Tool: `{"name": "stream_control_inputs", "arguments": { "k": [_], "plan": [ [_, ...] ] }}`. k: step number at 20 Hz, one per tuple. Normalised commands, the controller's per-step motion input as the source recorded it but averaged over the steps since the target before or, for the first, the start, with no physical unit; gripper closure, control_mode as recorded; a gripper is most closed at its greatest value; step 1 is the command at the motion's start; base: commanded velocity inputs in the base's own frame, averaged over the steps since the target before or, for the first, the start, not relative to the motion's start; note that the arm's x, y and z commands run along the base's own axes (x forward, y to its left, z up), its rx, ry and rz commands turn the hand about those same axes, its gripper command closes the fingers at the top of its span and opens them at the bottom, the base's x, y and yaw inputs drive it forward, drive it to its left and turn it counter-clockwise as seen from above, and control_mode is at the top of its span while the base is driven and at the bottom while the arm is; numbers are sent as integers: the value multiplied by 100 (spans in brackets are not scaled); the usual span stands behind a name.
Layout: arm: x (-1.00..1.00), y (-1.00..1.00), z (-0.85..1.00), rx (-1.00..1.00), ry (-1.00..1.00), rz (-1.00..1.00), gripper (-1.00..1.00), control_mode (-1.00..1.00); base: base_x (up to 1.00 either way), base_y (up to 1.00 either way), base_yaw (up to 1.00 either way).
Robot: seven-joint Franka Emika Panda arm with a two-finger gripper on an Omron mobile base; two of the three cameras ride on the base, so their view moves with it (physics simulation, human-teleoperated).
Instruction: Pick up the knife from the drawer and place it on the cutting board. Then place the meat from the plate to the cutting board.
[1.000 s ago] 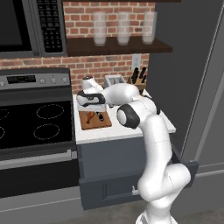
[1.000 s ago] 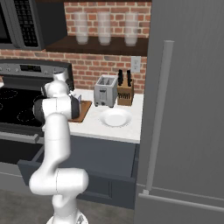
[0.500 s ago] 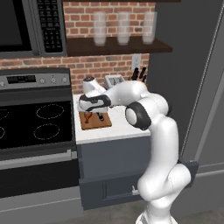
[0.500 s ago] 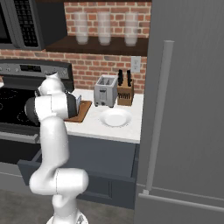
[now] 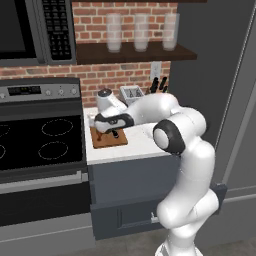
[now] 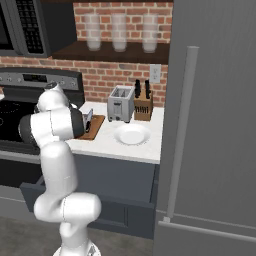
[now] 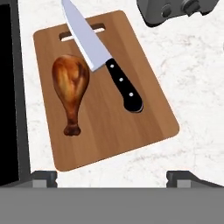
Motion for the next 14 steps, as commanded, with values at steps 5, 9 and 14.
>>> {"name": "stream_control_inputs", "arguments": {
  "k": [5,9,14],
  "plan": [
    [-65,-1,24,0,-12,4,-100,-100,0,0,0],
    [-99,-16,17,0,-7,3,-100,-100,0,0,0],
    [-87,-13,35,2,-4,0,-100,-100,0,0,0]
  ]
}}
